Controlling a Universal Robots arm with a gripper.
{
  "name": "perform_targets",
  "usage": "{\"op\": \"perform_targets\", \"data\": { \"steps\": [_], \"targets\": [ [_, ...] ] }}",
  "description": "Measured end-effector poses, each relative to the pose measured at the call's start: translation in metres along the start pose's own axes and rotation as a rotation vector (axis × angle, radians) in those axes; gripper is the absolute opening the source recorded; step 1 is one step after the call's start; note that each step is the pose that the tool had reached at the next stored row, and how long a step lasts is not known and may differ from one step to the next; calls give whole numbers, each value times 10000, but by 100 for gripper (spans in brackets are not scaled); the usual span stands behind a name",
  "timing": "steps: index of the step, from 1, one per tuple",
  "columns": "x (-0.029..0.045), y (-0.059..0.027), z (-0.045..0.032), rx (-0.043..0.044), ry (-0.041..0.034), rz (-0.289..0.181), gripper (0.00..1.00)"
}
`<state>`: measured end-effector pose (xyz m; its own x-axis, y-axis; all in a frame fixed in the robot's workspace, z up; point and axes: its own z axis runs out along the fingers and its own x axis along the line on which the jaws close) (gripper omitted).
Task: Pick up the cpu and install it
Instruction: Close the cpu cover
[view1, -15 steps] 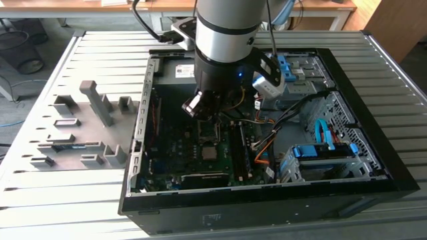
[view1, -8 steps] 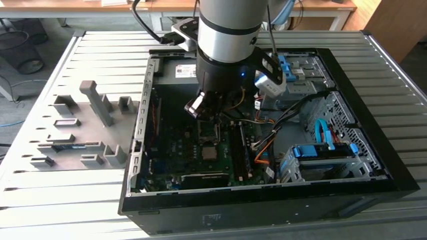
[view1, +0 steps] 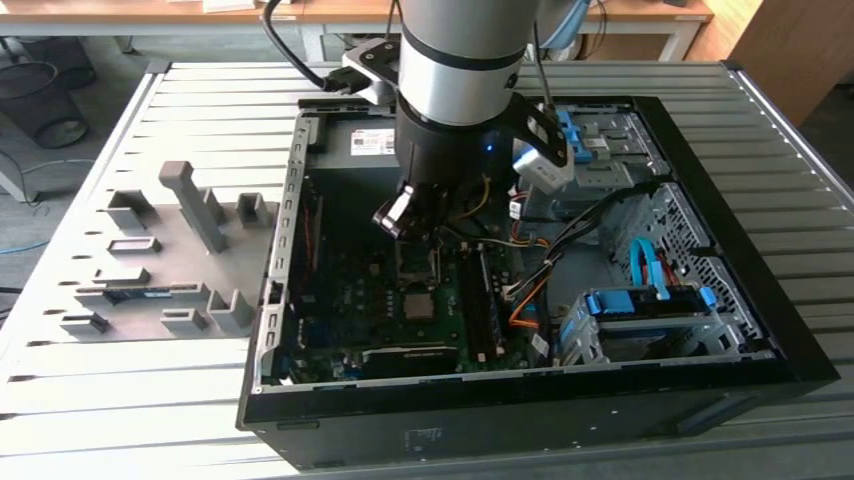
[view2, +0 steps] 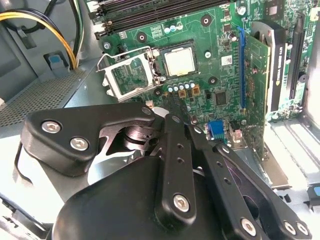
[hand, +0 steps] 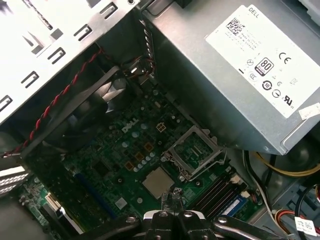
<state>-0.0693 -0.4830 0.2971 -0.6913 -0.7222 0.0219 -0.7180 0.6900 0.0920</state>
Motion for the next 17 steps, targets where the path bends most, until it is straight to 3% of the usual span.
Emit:
{"op": "perform_targets", "data": {
  "steps": [17],
  "targets": [
    [-23,-24,5,-5,81,-1245,10]
  ]
}}
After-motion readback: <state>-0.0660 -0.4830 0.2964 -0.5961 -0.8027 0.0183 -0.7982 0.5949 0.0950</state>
